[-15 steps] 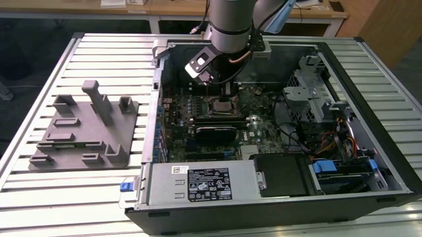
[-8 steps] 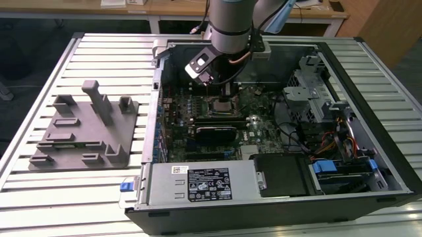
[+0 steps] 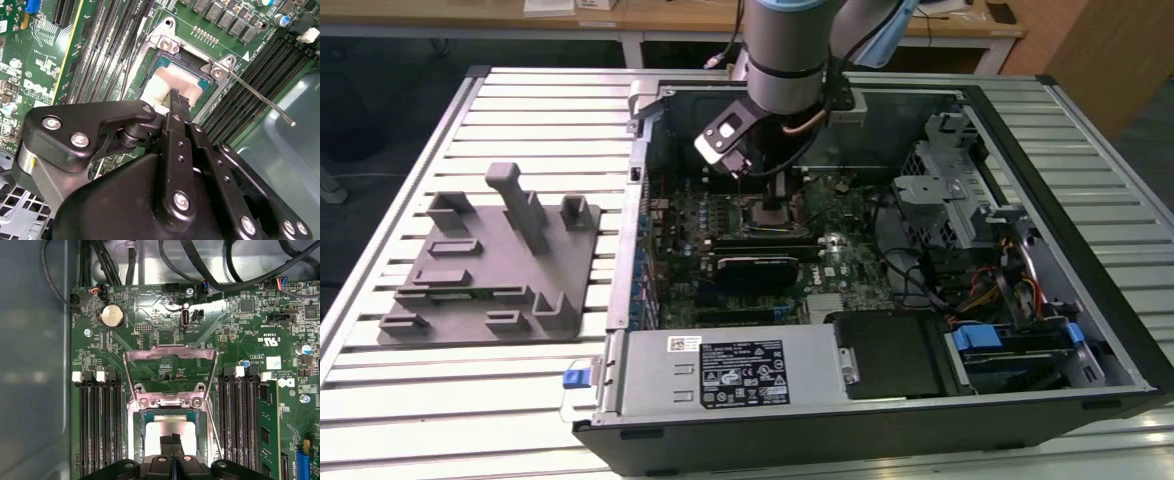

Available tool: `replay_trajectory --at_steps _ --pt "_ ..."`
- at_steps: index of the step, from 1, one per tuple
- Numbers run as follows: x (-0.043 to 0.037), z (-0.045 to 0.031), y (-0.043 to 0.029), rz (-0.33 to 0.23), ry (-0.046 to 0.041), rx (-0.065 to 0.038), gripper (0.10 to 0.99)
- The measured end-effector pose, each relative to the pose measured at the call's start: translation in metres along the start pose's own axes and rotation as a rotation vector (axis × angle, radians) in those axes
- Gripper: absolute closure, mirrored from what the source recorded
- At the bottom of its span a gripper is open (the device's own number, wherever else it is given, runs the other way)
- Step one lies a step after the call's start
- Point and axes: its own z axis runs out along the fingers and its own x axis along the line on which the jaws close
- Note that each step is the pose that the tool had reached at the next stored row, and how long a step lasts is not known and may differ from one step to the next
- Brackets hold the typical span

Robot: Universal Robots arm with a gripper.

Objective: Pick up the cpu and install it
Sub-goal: 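Place the cpu into insertion slot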

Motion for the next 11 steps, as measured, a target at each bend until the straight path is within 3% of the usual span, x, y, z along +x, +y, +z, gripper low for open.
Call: replay_trajectory --at_steps 11 --pt "-0.0002 0.0073 -0.0002 0.000 0.0000 0.000 0.980"
